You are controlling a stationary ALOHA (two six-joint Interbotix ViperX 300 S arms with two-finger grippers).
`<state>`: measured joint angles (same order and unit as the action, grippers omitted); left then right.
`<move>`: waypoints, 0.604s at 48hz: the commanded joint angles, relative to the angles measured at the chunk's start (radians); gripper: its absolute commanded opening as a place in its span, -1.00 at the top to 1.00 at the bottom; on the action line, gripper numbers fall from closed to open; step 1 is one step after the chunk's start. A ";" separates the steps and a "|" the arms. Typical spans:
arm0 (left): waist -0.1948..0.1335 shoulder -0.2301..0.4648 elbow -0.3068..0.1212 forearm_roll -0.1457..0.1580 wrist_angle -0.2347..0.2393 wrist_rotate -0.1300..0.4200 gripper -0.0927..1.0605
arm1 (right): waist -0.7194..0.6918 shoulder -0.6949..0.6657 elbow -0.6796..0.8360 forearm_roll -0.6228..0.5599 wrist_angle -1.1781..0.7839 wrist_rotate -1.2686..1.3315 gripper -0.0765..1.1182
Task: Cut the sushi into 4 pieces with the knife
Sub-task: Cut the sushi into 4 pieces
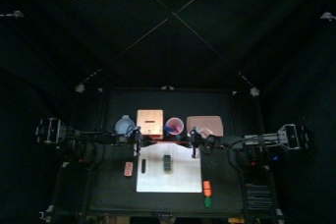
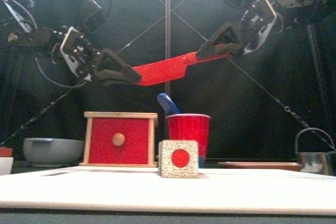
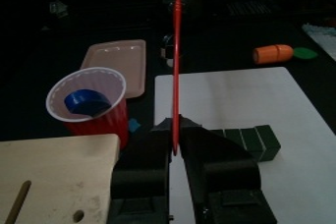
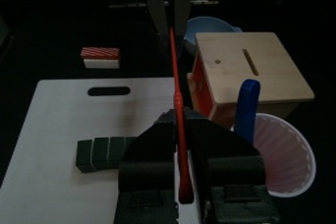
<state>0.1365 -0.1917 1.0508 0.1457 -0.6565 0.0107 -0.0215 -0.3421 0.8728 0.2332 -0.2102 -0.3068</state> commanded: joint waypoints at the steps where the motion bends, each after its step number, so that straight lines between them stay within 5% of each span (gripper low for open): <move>1: 0.000 -0.003 -0.011 0.003 -0.061 -0.003 0.21 | 0.025 0.003 -0.006 0.003 -0.009 0.002 0.84; 15: -0.023 0.118 -0.012 0.009 -0.193 -0.005 0.21 | 0.044 0.060 -0.005 0.014 -0.009 0.005 0.84; 29: -0.075 0.236 -0.060 0.002 -0.219 -0.011 0.21 | 0.046 0.114 0.017 0.055 -0.006 0.003 0.84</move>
<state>0.0782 0.0460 1.0462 0.1534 -0.8468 0.0015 0.0184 -0.2316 0.9020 0.2792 -0.2117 -0.3022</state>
